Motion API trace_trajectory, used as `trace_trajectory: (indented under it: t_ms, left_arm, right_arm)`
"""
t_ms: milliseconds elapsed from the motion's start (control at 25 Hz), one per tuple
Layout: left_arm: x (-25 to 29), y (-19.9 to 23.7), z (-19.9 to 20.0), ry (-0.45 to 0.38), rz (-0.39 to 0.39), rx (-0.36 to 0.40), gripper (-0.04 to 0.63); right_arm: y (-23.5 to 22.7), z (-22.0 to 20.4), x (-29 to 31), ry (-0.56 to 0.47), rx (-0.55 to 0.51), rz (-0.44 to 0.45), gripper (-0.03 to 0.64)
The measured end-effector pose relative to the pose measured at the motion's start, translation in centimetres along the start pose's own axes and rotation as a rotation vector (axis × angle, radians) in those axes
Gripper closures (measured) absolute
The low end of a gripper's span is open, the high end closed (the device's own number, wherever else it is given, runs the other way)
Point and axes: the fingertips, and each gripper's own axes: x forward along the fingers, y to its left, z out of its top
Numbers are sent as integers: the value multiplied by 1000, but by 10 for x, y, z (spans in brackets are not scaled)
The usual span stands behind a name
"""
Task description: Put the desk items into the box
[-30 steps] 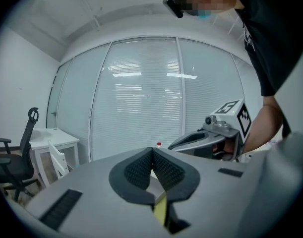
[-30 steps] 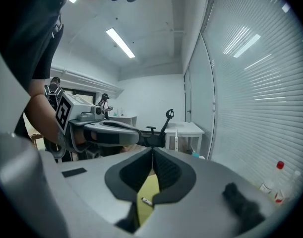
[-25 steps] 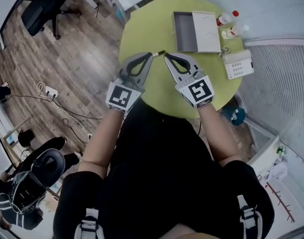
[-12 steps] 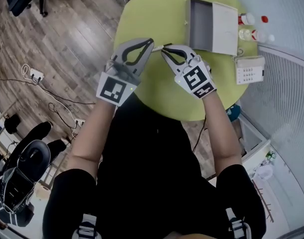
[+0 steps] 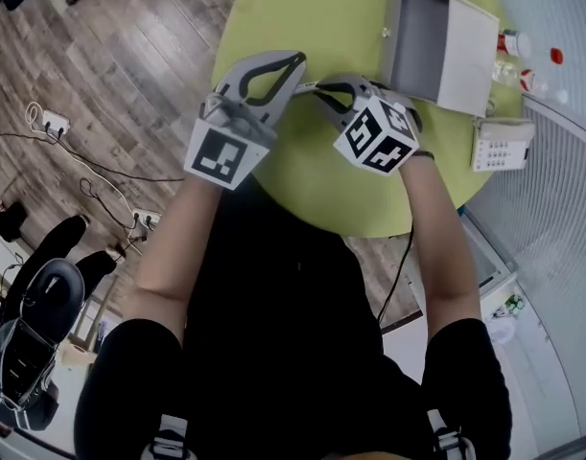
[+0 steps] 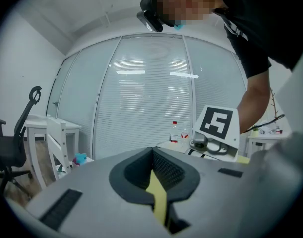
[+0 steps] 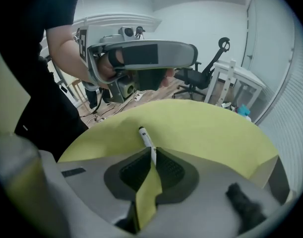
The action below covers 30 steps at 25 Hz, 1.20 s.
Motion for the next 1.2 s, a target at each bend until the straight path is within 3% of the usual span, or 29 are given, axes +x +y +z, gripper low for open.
trace_trajectory:
  t_ms: [160,320,640,880,1200]
  left_arm:
    - [9,3,-9,2,-17,114,586]
    - [13,6,-15,-4,-2,112,586]
    - [14,4,-22,-8,23,128,586]
    - [12,11,-20,-11,33,141,586]
    - [10,23,18,-56,50,79,586]
  right_arm:
    - [-4,-12,10,68,-67,61,592]
    - [-4,-21,19,139,-145,130,525]
    - [-2,-33,32,235,-277,163,515]
    - [-8,-30,38,280,-247,146,546]
    - [5,-14,12,272,-107,173,548]
